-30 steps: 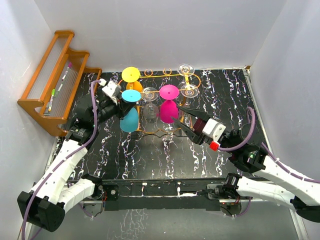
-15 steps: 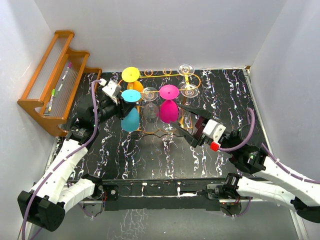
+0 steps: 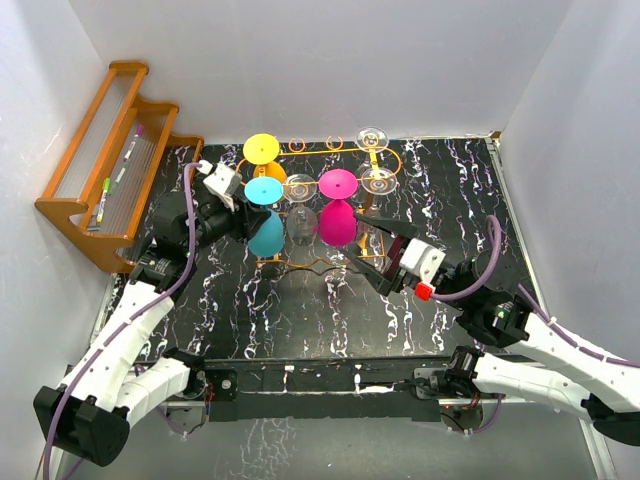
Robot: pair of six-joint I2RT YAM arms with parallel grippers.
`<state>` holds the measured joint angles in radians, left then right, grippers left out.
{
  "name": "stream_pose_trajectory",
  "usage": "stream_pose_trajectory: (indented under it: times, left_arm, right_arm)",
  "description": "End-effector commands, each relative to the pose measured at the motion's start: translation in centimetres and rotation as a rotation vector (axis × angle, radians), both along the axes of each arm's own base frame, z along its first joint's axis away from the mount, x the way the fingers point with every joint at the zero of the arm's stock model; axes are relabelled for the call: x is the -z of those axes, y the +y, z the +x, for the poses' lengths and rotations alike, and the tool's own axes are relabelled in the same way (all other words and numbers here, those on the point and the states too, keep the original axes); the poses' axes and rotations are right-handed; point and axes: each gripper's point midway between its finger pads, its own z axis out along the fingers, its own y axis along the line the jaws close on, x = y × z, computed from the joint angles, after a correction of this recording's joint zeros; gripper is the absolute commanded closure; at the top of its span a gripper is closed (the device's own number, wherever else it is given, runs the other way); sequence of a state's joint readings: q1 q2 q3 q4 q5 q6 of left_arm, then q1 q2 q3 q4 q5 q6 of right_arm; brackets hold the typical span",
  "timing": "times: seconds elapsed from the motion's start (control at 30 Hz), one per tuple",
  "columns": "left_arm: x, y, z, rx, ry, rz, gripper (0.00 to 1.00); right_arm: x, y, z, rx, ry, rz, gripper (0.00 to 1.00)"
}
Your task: Place the wine glass upside down on the wine glass rack
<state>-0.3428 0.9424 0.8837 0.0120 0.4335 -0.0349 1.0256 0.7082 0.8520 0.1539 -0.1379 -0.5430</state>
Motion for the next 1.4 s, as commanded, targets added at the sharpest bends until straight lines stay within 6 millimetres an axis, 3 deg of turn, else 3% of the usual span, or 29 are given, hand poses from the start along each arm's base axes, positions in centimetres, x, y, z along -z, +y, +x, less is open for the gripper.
stream_pose_trajectory:
  times: [0.0,0.33,0.37,0.4,0.43,0.67,0.93,1.1,1.27,1.37]
  left_arm:
    - [-0.9,0.5,-0.5,-0.014,-0.030,0.011,0.65]
    - [-0.9,1.4,-2.0,-0.028,-0.014,0.038,0.62]
    - [-1.1,1.5,-2.3,-0.025,-0.020,0.039,0.60]
    - [-1.2,1.6,-2.6,-0.028,-0.021,0.043,0.59]
    - [-1.1,1.8,-2.8,-0.029,-0.022,0.051,0.58]
    - [-1.3,3.6,-4.4,-0.091,-0.014,0.088,0.51]
    - [-2.2,6.2,-6.6,-0.148,0.008,0.182,0.41]
    - [-3.5,8.8,-7.2,-0.235,0.047,0.285,0.37]
    - [-5.3,11.9,-7.1,-0.339,0.074,0.427,0.33]
    - [-6.9,14.5,-6.3,-0.463,0.059,0.499,0.29]
  right_arm:
    - [-0.8,-0.4,-0.2,-0.001,-0.003,0.028,0.41]
    - [-1.2,-1.4,-0.3,0.013,0.028,0.066,0.39]
    - [-1.2,-1.6,-0.3,0.018,0.034,0.072,0.35]
    - [-1.3,-1.7,-0.2,0.024,0.042,0.079,0.12]
    - [-1.3,-1.7,0.0,0.031,0.057,0.092,0.03]
    - [-1.7,-4.1,3.8,0.223,0.399,0.315,0.02]
    - [-1.9,-6.1,4.6,0.337,0.565,0.341,0.02]
    - [-0.2,-9.5,6.0,0.545,0.626,0.347,0.02]
    - [0.5,-16.1,6.4,0.779,0.690,0.606,0.02]
    - [2.6,-18.9,5.7,0.881,0.757,0.669,0.02]
